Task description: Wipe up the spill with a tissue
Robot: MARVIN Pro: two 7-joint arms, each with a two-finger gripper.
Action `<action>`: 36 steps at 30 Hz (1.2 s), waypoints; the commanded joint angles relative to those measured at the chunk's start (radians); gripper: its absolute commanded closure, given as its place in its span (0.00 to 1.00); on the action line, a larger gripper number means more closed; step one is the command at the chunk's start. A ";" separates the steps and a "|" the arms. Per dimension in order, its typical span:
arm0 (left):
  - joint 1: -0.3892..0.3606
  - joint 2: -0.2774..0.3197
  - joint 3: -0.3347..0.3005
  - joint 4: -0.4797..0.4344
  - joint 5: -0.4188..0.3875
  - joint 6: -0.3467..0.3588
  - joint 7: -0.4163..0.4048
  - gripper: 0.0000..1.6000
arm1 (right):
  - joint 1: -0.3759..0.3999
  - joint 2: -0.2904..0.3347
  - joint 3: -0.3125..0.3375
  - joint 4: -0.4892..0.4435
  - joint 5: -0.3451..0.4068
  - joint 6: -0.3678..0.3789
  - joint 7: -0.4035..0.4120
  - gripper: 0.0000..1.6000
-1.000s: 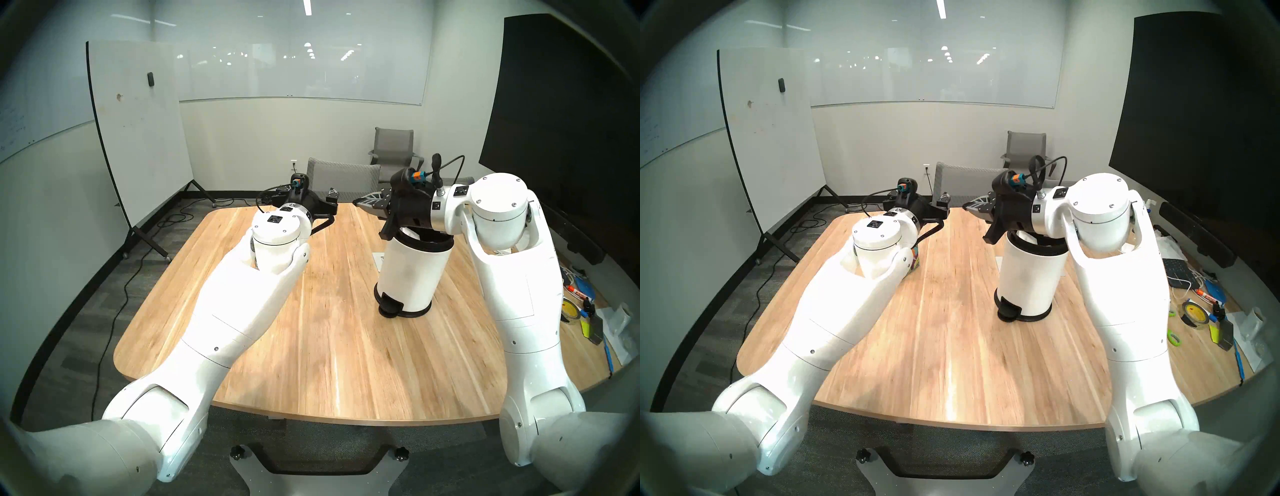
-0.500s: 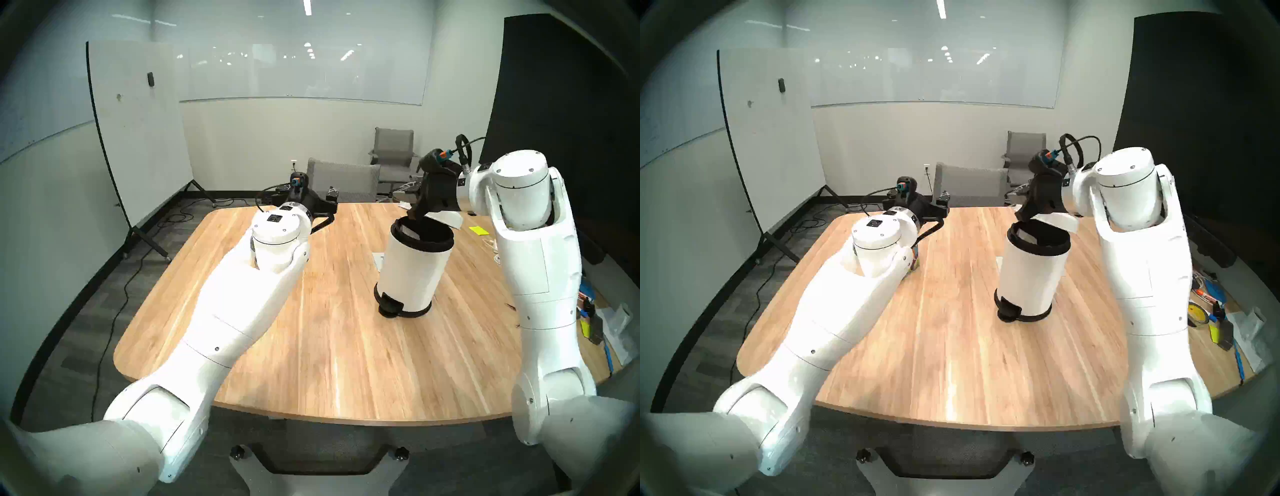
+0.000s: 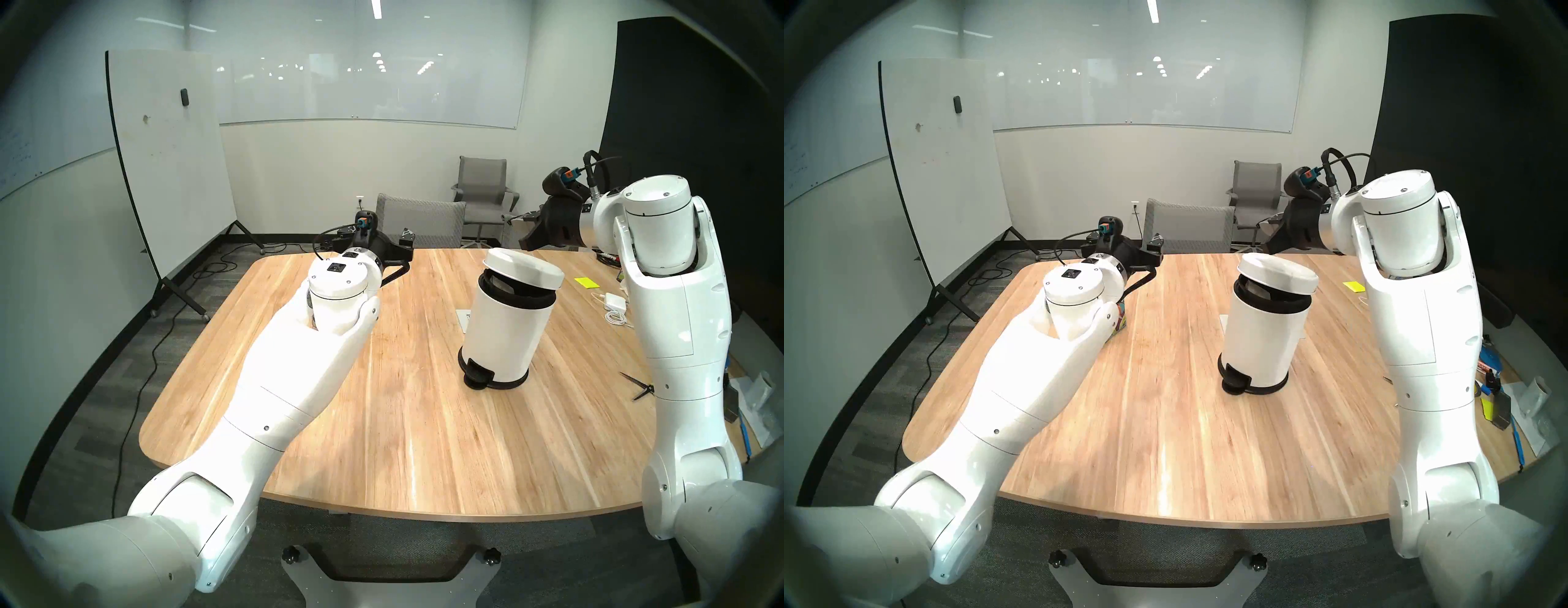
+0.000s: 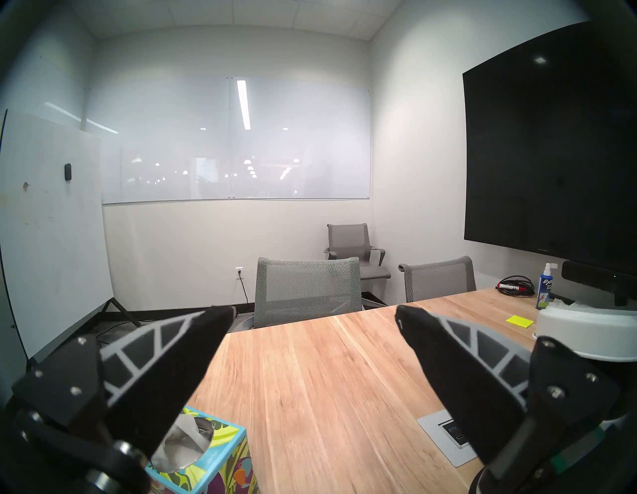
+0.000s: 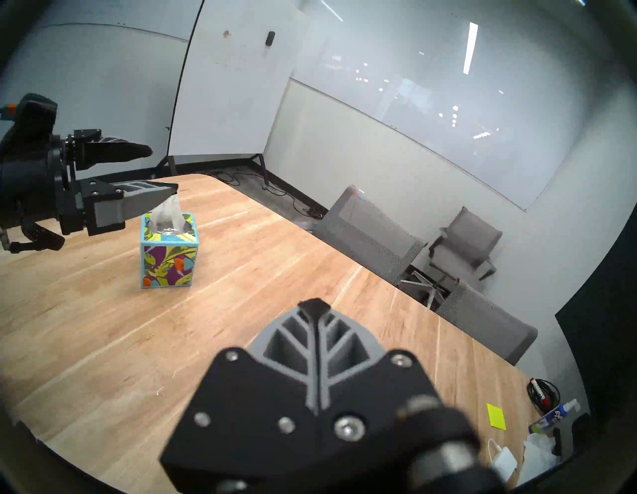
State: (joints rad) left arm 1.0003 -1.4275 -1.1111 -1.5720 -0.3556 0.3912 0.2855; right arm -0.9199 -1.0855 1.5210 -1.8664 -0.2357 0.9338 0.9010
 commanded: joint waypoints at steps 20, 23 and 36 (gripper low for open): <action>-0.015 -0.010 -0.004 -0.025 -0.001 -0.001 0.000 0.00 | -0.021 0.083 0.023 -0.005 0.116 -0.017 0.032 1.00; -0.015 -0.010 -0.004 -0.025 -0.001 -0.001 0.000 0.00 | -0.021 0.085 0.022 -0.005 0.121 -0.017 0.029 1.00; -0.015 -0.010 -0.005 -0.025 -0.001 -0.001 0.000 0.00 | -0.021 0.094 0.016 -0.004 0.137 -0.017 0.019 1.00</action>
